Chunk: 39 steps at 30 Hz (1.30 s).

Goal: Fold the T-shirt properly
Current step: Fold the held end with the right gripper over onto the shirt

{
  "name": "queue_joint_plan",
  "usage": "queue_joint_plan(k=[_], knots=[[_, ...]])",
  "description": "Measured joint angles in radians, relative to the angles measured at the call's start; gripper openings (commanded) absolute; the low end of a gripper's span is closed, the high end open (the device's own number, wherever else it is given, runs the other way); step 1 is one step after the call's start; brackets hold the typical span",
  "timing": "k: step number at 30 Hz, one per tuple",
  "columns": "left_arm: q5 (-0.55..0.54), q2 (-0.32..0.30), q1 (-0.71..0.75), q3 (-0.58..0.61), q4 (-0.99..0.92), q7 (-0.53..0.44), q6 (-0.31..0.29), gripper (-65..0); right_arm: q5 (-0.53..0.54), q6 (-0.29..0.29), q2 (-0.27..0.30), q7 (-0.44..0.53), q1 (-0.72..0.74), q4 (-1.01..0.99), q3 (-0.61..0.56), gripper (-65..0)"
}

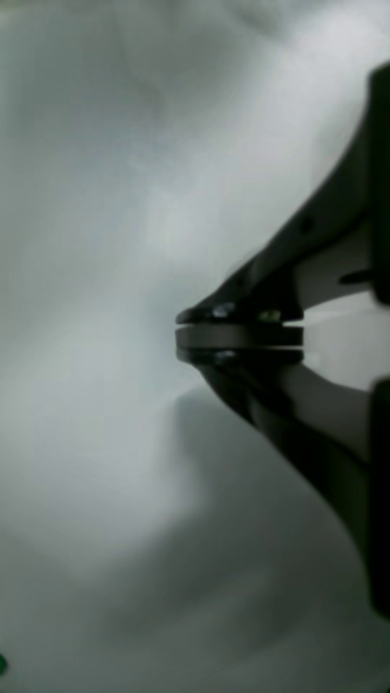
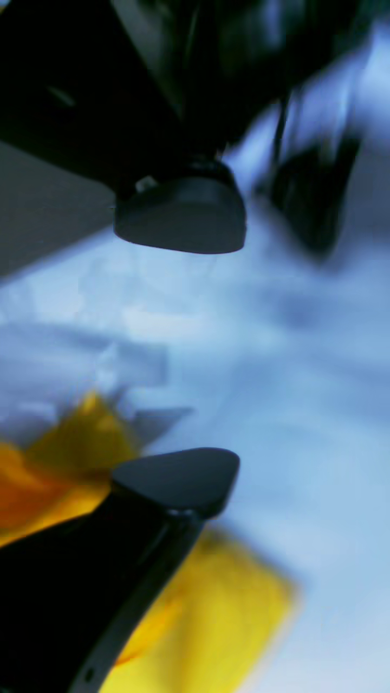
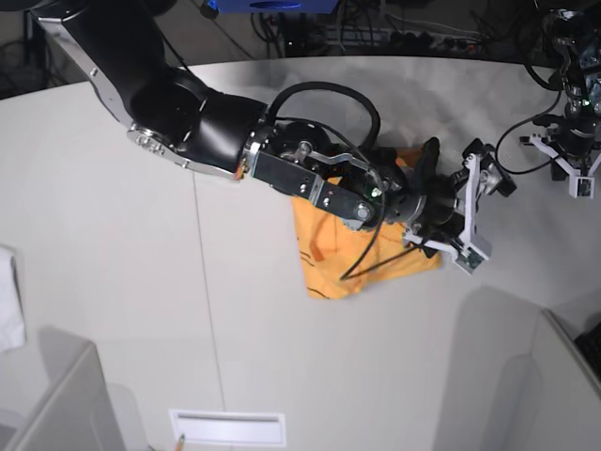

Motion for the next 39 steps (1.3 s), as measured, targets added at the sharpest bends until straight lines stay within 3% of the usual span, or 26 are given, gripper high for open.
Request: queue_joint_plan(k=[2,5,6,8,12,17,26,39], knots=[[-0.003,0.007,-0.003,-0.028,0.0,0.004,-0.005,-65.0,-0.002,-0.054,0.06,-0.035,0.027,0.052,0.073,-31.8],[0.001,0.01,0.0,-0.089,0.0,0.006,0.004,-65.0,-0.034,-0.115,0.222,-0.104,0.009,0.08,0.224,-61.7],[0.009,0.017,-0.001,-0.111,0.0,0.006,0.006,-65.0,-0.039,-0.124,0.263,-0.125,-0.01,0.083,0.273,-65.0],[0.001,0.024,-0.001,-0.13,0.0,0.004,-0.005,-65.0,-0.052,-0.133,0.288,-0.154,-0.05,0.086,0.342,-65.0],[0.002,0.032,0.014,-0.194,-0.015,0.005,-0.068,-65.0,-0.024,-0.109,0.255,-0.218,-0.148,0.07,0.374,-65.0],[0.004,0.068,-0.031,-0.249,-0.01,-0.003,-0.126,-65.0,-0.185,-0.116,0.256,-0.214,-0.183,0.033,0.38,-65.0],[0.005,0.074,0.006,-0.287,-0.021,0.004,-0.122,-65.0,-0.329,-0.108,0.148,-0.208,-0.217,-0.123,0.382,-65.0],[0.008,0.073,0.003,-0.285,-0.01,0.0,-0.123,-65.0,-0.343,-0.108,0.036,-0.141,-0.192,-0.264,0.381,-65.0]])
